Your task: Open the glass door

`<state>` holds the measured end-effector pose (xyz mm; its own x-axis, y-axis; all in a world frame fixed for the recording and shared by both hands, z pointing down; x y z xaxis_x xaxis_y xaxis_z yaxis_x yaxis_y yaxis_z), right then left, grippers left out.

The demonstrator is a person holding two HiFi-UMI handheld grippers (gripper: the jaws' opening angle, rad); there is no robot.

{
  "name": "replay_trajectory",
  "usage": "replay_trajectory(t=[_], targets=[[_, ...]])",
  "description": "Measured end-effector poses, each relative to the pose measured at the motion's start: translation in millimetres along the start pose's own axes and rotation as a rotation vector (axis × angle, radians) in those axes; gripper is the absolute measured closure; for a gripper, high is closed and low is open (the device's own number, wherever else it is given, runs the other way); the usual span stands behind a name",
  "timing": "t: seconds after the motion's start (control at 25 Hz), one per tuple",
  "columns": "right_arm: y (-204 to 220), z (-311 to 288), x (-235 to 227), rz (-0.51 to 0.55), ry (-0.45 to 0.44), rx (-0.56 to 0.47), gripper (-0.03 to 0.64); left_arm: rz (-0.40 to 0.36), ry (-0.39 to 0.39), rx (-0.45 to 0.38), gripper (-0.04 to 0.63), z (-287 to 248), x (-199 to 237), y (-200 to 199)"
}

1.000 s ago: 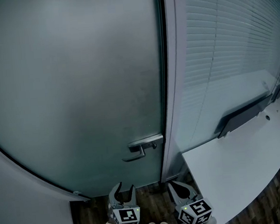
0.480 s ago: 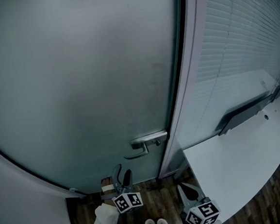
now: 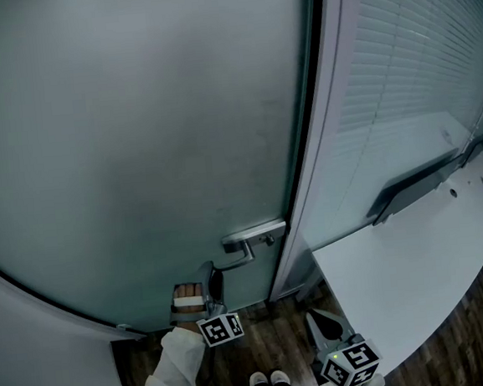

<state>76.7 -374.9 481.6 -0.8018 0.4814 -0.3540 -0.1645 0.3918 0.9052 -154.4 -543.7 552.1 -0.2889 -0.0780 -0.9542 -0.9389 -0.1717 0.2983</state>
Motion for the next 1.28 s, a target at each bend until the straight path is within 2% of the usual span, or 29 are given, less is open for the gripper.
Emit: replay_trajectory(t=[0.08, 0.16, 0.36, 0.64, 0.88, 1.2, 1.28], targets=[[-0.2, -2.4, -0.3, -0.002, -0.001, 0.002, 0.612, -0.028, -0.009, -0.009, 0.384, -5.6, -1.7, -1.5], [0.2, -5.1, 0.2, -0.005, -0.002, 0.004, 0.612, -0.042, -0.029, -0.018, 0.436, -8.3, -2.1, -2.2], [0.5, -10.0, -0.1, -0.005, -0.003, 0.005, 0.612, -0.056, -0.047, -0.016, 0.475, -9.3, -5.2, -2.5], [2.9, -12.1, 1.3, -0.014, -0.005, 0.007, 0.612, -0.033, -0.087, -0.003, 0.482, -7.1, -8.3, -0.9], [6.8, -14.5, -0.1, -0.031, -0.010, 0.019, 0.612, 0.090, -0.161, 0.062, 0.482, -7.8, -17.5, -2.5], [13.5, -12.6, -0.8, -0.047, -0.011, 0.040, 0.612, 0.337, -0.111, 0.181, 0.485, -9.5, -42.2, -2.7], [12.3, -13.2, -0.3, -0.044, -0.016, 0.038, 0.612, 0.380, -0.110, 0.205, 0.485, -8.1, -44.2, -4.1]])
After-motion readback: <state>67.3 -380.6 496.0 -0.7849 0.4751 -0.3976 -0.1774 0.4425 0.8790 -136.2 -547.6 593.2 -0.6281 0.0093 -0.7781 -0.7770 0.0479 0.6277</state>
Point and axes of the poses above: the fingertips, and each gripper's own axes: z backward along the fingers, x to its left, y out of its underside, the point moved 10 cm from there along z, backward along the fingers, and after that the axes turned 15 degrees about -y, right-handed, at the moved point
